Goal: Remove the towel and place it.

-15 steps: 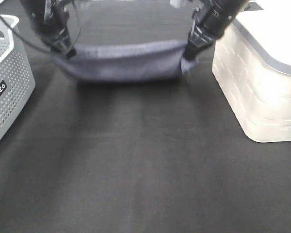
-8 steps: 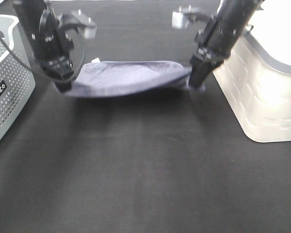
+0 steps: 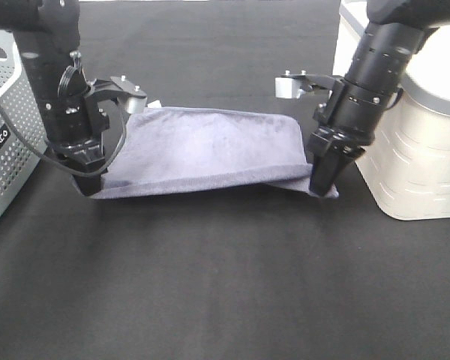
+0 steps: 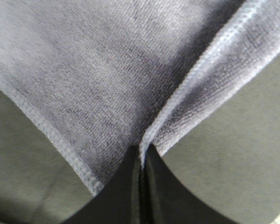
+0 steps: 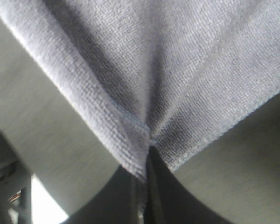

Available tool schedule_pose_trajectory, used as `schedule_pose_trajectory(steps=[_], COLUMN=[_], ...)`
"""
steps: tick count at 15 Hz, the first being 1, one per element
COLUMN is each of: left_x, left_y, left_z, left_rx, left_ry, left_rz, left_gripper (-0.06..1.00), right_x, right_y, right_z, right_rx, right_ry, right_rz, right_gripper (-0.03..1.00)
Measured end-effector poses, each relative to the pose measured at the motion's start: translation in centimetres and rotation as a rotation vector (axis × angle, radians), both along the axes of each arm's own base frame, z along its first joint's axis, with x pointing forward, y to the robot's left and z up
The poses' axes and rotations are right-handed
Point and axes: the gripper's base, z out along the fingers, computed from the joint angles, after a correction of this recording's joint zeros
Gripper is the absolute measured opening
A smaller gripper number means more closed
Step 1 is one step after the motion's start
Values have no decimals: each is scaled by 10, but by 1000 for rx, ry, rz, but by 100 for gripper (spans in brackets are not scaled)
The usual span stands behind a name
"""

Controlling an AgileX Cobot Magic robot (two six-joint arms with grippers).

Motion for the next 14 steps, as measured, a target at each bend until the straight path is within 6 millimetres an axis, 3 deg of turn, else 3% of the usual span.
schedule_pose_trajectory(steps=[7, 12, 14], left_x=[-21, -23, -23], left_y=[4, 5, 5], left_z=[-24, -26, -26], left_rx=[12, 14, 14], left_ry=[111, 120, 120], left_rz=[-19, -23, -23], left_gripper=[0, 0, 5], right_x=[-28, -39, -39], right_y=[0, 1, 1], right_z=[-22, -31, -31], right_rx=[26, 55, 59], right_ry=[127, 176, 176], right_rz=[2, 10, 8], right_gripper=[0, 0, 1])
